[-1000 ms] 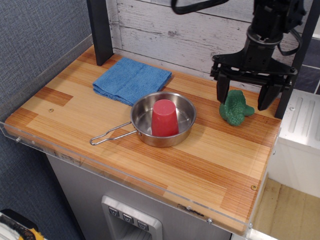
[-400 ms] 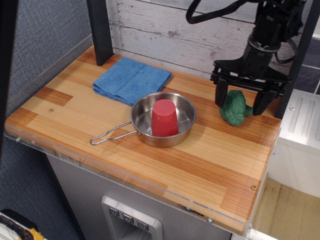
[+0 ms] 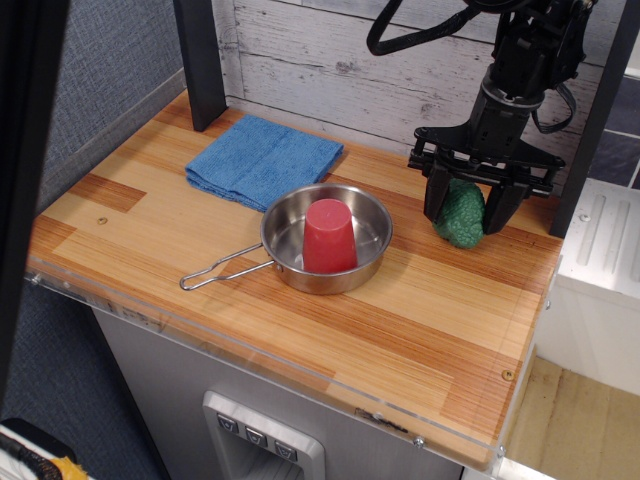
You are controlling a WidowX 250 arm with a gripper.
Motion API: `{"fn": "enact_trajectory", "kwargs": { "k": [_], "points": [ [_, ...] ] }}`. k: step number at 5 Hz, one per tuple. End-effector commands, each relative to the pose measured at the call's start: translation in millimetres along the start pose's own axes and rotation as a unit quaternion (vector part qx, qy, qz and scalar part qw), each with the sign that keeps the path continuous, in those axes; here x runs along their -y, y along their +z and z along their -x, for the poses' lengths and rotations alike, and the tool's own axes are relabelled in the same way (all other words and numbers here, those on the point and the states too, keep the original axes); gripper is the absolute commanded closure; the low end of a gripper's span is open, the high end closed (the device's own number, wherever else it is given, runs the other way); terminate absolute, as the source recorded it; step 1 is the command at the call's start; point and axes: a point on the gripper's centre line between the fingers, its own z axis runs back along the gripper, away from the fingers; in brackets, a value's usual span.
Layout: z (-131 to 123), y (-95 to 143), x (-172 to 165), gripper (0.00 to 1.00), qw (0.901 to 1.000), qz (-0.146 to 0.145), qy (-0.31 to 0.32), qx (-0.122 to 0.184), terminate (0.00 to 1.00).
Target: Place the green broccoli on top of the blue towel
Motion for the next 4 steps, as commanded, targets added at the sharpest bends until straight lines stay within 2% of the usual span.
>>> {"fn": "enact_trajectory", "kwargs": {
  "k": [1,3,4],
  "points": [
    [-4.8,16.7,-3.6,1.00,0.9988,0.049,0.001,0.011,0.00],
    [-6.9,46.3,-13.8,1.00,0.9962,0.082,0.007,0.031,0.00],
    [-4.0,61.8,-23.7,1.00,0.9951,0.088,0.014,0.044,0.00]
  ]
}}
